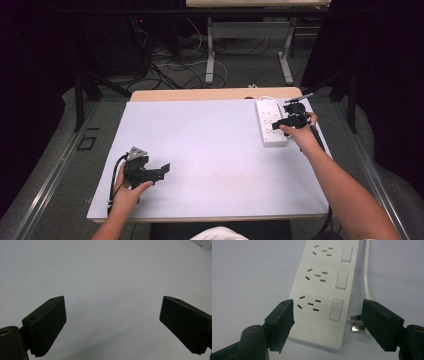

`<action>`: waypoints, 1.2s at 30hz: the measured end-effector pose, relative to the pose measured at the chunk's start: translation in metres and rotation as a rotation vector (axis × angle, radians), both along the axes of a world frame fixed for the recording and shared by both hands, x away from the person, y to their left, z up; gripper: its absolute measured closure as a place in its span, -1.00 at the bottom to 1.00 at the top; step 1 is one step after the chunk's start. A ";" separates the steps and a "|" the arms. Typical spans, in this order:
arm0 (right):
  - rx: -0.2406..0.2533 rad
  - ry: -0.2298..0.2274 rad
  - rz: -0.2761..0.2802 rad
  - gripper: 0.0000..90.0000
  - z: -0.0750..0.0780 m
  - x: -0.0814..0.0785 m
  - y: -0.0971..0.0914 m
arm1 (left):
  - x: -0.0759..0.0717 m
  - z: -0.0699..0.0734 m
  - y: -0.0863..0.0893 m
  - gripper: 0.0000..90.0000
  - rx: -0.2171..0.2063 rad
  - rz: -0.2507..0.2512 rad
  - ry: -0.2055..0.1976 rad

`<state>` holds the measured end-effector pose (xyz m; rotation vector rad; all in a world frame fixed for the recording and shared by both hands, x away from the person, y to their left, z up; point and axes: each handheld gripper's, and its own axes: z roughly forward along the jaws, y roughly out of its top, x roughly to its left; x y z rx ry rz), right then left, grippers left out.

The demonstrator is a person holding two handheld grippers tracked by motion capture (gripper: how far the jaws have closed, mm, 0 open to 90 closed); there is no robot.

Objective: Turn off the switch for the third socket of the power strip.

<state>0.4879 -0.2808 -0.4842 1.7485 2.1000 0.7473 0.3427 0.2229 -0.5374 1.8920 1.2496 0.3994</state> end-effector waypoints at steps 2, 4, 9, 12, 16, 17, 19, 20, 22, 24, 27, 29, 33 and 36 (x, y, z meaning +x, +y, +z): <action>-0.004 -0.010 0.014 -0.51 0.002 -0.002 0.002 | 0.000 0.000 0.000 -0.85 0.001 0.001 0.001; -0.001 -0.016 0.026 -0.56 0.003 -0.004 0.004 | 0.000 0.000 0.000 -0.85 -0.001 0.002 0.000; -0.031 -0.046 0.058 -0.64 0.006 -0.011 0.009 | -0.001 0.000 0.000 -0.85 -0.001 0.002 -0.001; -0.034 -0.053 0.069 -0.65 0.008 -0.014 0.012 | -0.001 0.000 0.000 -0.85 -0.007 0.007 -0.003; -0.062 -0.088 0.105 -0.66 0.012 -0.023 0.020 | -0.001 0.000 0.000 -0.85 -0.008 0.008 -0.005; -0.064 -0.090 0.111 -0.67 0.013 -0.025 0.022 | -0.001 0.001 0.000 -0.85 -0.008 0.008 -0.006; -0.074 -0.103 0.127 -0.67 0.015 -0.029 0.025 | -0.001 0.000 0.000 -0.85 -0.010 0.007 -0.007; -0.074 -0.103 0.127 -0.67 0.015 -0.029 0.025 | -0.001 0.001 0.000 -0.85 -0.010 0.008 -0.007; -0.089 -0.121 0.153 -0.70 0.017 -0.035 0.029 | -0.001 0.001 0.000 -0.85 -0.009 0.006 -0.006; -0.098 -0.127 0.158 -0.73 0.017 -0.037 0.030 | -0.001 0.001 0.000 -0.85 -0.009 0.007 -0.007; -0.098 -0.150 0.173 -0.76 0.019 -0.045 0.033 | -0.002 0.001 0.001 -0.85 -0.009 0.003 -0.003; -0.062 -0.156 0.180 -0.76 0.020 -0.052 0.035 | -0.002 0.001 0.001 -0.85 -0.009 0.005 -0.003; -0.035 -0.174 0.188 -0.76 0.018 -0.062 0.038 | -0.002 0.002 0.001 -0.85 -0.007 0.004 -0.001; -0.032 -0.183 0.197 -0.76 0.016 -0.067 0.039 | -0.002 0.002 0.001 -0.85 -0.006 0.004 -0.001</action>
